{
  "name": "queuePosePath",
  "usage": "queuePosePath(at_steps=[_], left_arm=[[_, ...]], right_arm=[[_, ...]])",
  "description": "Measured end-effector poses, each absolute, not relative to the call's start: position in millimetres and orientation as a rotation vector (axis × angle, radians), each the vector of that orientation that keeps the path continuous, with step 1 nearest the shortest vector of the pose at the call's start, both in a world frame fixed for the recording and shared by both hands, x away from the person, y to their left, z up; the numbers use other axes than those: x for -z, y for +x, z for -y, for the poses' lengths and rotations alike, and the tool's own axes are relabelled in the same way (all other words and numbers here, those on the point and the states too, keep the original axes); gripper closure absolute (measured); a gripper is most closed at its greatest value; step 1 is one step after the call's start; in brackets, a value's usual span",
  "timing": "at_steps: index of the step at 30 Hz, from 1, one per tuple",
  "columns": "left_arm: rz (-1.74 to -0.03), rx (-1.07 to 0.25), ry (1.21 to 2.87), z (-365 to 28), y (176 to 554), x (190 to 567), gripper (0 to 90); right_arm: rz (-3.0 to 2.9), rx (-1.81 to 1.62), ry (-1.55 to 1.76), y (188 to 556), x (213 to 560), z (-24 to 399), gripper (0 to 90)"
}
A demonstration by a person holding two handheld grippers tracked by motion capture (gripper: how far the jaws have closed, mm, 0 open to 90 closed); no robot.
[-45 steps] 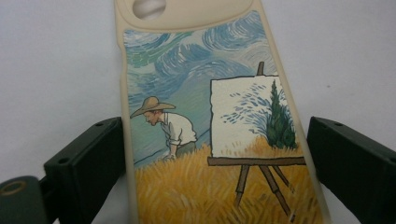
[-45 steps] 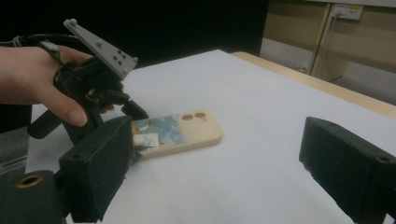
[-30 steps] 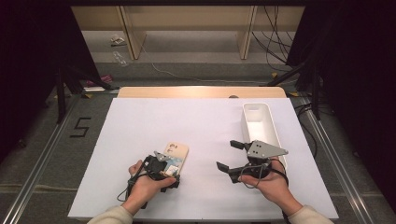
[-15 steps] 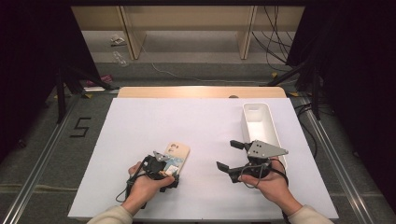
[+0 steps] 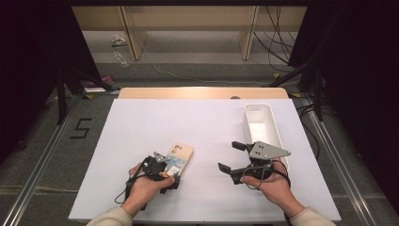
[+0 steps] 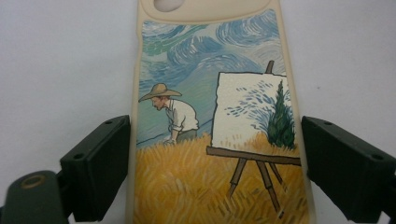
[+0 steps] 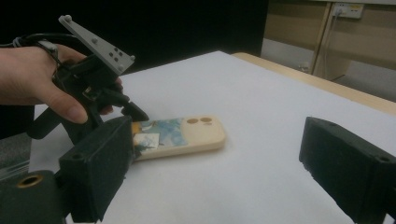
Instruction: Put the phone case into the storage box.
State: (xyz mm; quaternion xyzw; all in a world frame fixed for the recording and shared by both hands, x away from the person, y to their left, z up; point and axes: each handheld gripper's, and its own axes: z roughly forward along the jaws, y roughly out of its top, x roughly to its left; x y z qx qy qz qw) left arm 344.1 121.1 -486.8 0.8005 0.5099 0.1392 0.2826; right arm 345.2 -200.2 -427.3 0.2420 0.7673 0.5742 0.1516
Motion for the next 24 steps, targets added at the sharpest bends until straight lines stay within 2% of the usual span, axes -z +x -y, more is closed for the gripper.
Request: queuePosePath(at_steps=[24], left_arm=[[-1.342,-0.377,2.096,-122.0,342.4,477.3,12.0]], right_arm=[[-2.196,-1.657,0.699,345.6,427.5,200.6,11.0]])
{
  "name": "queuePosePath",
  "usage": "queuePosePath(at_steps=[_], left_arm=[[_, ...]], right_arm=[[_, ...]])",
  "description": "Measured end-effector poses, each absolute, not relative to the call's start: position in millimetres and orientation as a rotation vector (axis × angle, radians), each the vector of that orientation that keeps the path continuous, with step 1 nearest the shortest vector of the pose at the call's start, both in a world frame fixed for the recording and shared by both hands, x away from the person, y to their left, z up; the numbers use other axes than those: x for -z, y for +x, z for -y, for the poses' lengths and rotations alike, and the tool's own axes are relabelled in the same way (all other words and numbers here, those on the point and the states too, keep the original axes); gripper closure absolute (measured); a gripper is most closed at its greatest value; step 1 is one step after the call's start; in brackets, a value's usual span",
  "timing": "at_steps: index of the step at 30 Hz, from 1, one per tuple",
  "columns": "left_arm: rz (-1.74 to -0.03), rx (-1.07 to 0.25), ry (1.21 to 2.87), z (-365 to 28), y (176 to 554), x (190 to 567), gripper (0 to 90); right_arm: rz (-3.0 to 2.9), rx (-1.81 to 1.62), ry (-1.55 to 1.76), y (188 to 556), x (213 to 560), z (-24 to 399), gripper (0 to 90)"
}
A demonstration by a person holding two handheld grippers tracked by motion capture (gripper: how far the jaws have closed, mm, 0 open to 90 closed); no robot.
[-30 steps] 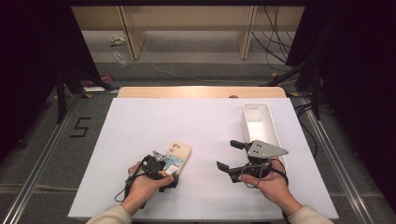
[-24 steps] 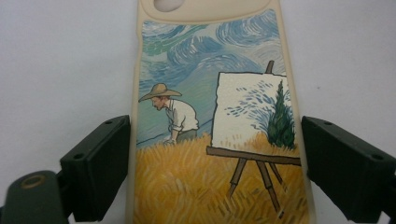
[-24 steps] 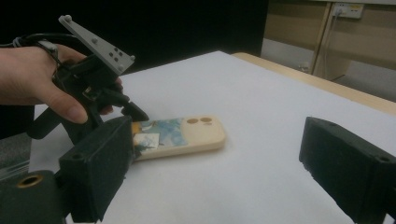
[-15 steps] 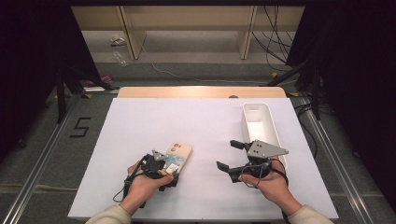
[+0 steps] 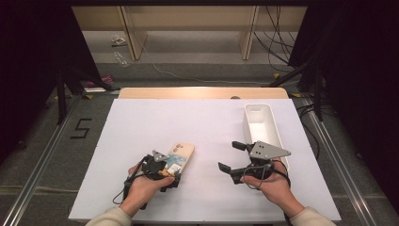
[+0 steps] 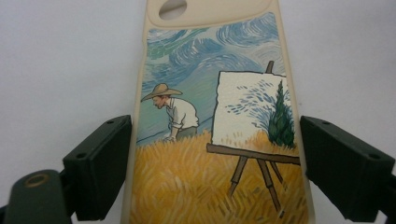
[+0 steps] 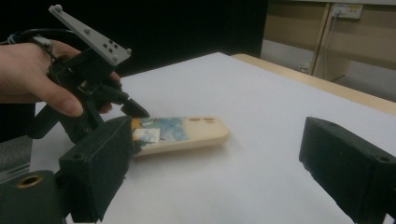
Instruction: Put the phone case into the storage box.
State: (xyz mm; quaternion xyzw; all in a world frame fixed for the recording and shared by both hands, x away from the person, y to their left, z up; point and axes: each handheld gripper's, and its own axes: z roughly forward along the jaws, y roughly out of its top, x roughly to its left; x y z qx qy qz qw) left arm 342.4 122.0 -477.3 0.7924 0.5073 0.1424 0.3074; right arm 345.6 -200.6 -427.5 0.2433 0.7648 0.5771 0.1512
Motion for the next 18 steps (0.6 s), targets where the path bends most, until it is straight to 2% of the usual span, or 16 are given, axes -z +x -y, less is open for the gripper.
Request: queuePosePath(at_steps=[18], left_arm=[[-1.291,-0.418,2.028,-129,337,459,12.1]], right_arm=[[-2.186,-1.665,0.713,347,427,201,11.1]])
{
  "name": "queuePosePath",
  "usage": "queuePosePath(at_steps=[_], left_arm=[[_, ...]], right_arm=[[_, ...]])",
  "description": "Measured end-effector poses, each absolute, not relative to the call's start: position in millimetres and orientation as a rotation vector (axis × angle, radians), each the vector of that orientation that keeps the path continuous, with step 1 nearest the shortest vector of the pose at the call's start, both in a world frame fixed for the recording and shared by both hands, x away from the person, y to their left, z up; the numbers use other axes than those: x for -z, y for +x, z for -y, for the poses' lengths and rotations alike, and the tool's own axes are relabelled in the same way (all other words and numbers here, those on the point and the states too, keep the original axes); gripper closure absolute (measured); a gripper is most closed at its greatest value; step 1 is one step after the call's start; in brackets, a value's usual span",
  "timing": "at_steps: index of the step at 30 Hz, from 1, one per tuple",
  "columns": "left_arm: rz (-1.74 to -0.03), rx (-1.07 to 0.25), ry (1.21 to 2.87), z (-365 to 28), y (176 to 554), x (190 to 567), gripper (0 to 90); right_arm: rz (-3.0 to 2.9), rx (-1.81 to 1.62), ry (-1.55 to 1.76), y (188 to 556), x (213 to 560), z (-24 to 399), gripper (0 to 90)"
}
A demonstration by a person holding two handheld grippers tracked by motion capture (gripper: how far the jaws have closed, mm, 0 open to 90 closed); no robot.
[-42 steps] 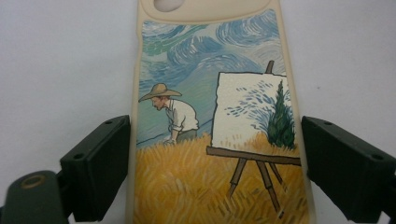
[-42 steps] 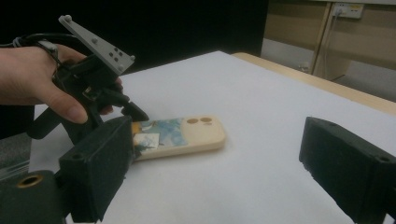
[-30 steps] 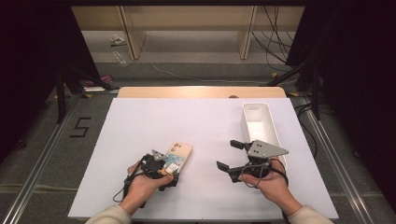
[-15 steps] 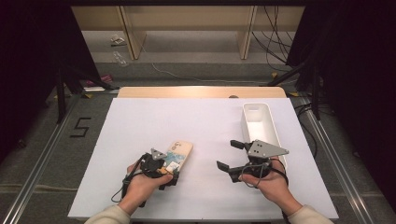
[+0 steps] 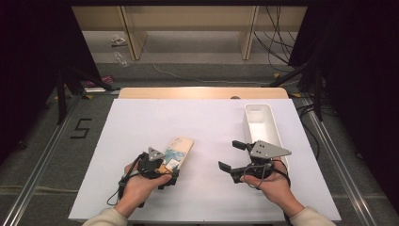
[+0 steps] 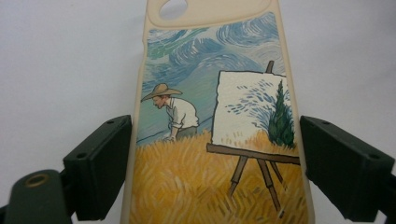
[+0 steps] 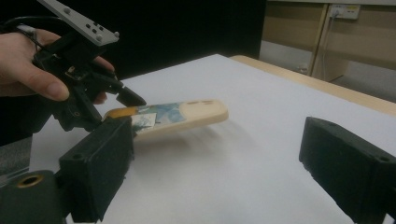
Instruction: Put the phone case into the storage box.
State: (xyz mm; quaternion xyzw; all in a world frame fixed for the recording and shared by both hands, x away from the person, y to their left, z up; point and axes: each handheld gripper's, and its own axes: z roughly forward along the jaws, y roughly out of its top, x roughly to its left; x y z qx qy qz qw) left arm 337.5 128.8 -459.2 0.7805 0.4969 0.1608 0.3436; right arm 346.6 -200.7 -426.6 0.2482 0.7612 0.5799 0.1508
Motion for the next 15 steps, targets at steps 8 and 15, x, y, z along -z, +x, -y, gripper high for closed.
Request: queuePosePath(at_steps=[8,15], left_arm=[[-1.259,-0.443,2.001,-130,335,451,12.0],[-1.230,-0.462,1.993,-131,332,446,12.1]], right_arm=[[-2.192,-1.673,0.712,348,426,197,11.1],[-2.181,-1.695,0.749,353,423,194,11.1]])
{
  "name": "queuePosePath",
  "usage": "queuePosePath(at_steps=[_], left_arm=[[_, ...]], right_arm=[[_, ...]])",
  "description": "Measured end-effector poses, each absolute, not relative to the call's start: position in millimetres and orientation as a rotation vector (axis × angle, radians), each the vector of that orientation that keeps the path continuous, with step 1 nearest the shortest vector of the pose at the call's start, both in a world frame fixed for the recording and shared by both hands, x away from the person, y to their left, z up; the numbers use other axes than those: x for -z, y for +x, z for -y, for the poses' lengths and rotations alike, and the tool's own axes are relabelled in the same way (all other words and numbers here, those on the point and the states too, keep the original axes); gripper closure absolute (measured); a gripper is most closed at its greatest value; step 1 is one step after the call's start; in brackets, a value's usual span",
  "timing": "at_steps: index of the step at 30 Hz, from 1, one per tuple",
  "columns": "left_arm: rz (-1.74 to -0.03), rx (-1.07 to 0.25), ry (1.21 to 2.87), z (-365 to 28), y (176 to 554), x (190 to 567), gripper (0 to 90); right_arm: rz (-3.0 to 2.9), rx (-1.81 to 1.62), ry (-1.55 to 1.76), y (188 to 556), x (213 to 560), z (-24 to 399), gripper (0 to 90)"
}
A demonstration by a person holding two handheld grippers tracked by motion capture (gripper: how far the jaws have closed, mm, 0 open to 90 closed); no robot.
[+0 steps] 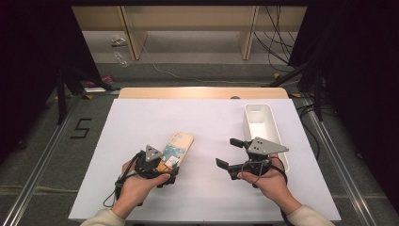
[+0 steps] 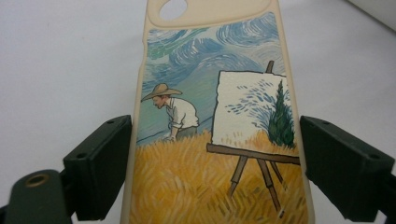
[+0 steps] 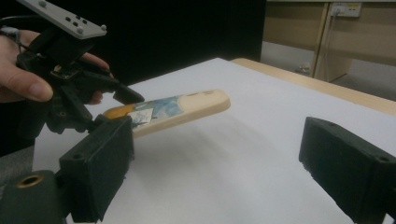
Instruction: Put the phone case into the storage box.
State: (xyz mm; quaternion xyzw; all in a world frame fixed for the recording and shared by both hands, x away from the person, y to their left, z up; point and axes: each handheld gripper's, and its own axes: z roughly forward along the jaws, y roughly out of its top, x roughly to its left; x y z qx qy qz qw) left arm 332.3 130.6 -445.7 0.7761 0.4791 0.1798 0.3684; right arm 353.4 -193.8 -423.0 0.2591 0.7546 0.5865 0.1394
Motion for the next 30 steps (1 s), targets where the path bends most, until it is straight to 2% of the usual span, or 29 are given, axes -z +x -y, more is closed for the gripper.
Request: queuePosePath(at_steps=[30], left_arm=[[-1.153,-0.497,1.948,-123,323,432,12.1]], right_arm=[[-2.204,-1.778,0.915,403,427,145,11.7]])
